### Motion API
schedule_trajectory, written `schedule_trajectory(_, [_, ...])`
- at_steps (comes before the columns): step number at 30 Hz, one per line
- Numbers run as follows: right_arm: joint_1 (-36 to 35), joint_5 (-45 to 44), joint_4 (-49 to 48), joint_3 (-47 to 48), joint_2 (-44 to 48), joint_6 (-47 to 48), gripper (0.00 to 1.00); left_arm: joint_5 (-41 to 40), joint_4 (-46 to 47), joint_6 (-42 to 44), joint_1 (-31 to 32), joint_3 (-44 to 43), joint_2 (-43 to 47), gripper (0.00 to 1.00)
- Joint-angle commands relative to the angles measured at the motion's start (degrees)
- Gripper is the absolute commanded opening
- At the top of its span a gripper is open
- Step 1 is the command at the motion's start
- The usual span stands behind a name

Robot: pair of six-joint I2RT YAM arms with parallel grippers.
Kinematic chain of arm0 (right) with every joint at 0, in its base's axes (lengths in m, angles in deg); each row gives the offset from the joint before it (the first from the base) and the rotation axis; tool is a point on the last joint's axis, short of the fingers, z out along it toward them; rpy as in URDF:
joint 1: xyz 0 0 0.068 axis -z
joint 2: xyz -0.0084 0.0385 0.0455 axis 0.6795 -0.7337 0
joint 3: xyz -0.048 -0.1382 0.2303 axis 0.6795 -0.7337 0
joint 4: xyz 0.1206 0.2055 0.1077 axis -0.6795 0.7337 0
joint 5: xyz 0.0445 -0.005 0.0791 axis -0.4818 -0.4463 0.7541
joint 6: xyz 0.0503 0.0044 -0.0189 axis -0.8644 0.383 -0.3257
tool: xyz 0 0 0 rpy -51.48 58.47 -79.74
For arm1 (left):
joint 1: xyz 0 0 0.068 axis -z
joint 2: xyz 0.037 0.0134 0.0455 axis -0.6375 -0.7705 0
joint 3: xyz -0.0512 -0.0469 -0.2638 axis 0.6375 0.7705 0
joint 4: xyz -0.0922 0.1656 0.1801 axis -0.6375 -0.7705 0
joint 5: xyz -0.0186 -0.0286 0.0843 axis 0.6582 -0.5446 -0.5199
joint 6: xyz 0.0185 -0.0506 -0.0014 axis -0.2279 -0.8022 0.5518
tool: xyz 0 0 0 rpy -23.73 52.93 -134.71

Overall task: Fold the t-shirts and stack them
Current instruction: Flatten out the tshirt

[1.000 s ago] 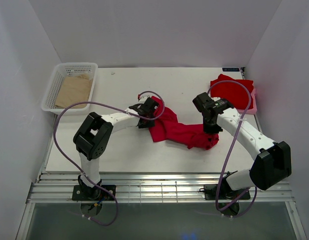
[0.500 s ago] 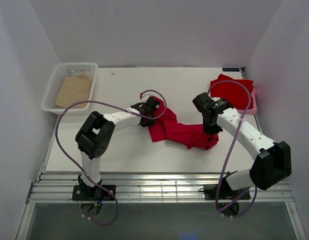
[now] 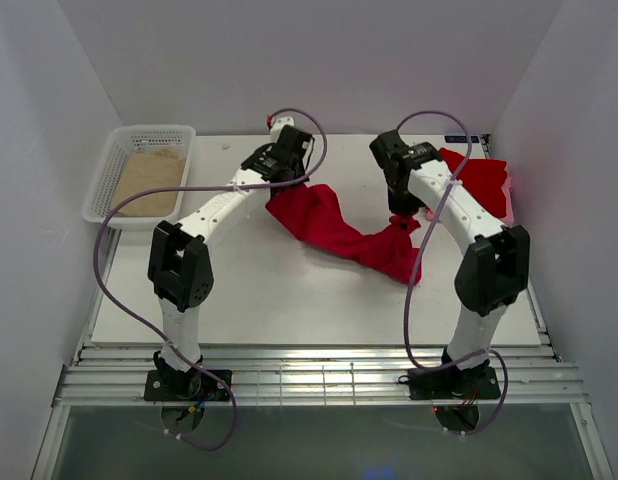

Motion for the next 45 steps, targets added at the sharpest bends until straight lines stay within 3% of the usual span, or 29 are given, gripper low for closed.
schedule_trajectory(1, [3.77,-2.76,0.56,21.68,-7.33,6.36,0.08,-3.86,-3.72,2.88,-4.02,-10.94,-1.48,0.00])
schedule_trajectory(5, [7.73,-2.50,5.13,50.30,-21.03,10.67,0.08,-4.48,-5.83,3.24,-8.15,-31.21,-7.79,0.00])
schedule_trajectory(7, [9.76,-1.27,1.64,52.81,-20.98,12.51,0.08,-4.39,-4.87,3.68,-9.47,-36.26,-8.51,0.00])
schedule_trajectory(8, [10.20,-1.09,-1.34,47.24,-17.32,13.05,0.08,-4.65,-1.73,4.90,-10.34,-37.42,-7.47,0.00])
schedule_trajectory(11, [10.99,-0.30,-16.45,30.22,-6.44,16.29,0.08,-6.06,9.49,7.80,-11.41,-30.78,-2.38,0.00])
schedule_trajectory(13, [10.99,-0.38,-25.57,23.84,-1.84,17.70,0.08,-8.59,15.41,9.04,-11.50,-18.75,4.73,0.00])
schedule_trajectory(15, [10.99,-0.21,-28.78,17.67,2.83,19.64,0.08,-10.18,22.45,9.74,-11.67,-5.52,11.65,0.00])
schedule_trajectory(17, [10.99,0.84,-28.88,14.94,5.21,20.61,0.08,-13.27,25.62,8.52,-11.93,2.52,15.81,0.00])
schedule_trajectory(19, [10.99,3.20,-24.26,11.60,5.83,20.17,0.08,-11.27,26.34,7.90,-12.63,12.61,20.20,0.00])
schedule_trajectory(25, [10.11,10.24,-13.59,-5.78,8.02,10.51,0.08,-1.07,12.81,2.98,-12.90,26.69,20.23,0.00])
schedule_trajectory(29, [7.22,12.27,-6.84,-16.34,8.12,5.68,0.08,3.60,7.81,0.61,-12.90,32.97,18.65,0.00])
schedule_trajectory(35, [-1.04,10.08,0.47,-24.70,9.61,-1.70,0.09,5.63,-1.42,0.17,-12.90,33.23,15.39,0.00])
schedule_trajectory(38, [-4.12,8.59,3.90,-24.80,10.93,-4.87,0.23,5.02,-2.93,-0.01,-12.81,34.29,16.09,0.00])
schedule_trajectory(45, [-6.24,2.17,7.42,-19.09,13.56,-7.69,0.29,2.20,-2.84,0.34,-12.81,35.26,18.12,0.02])
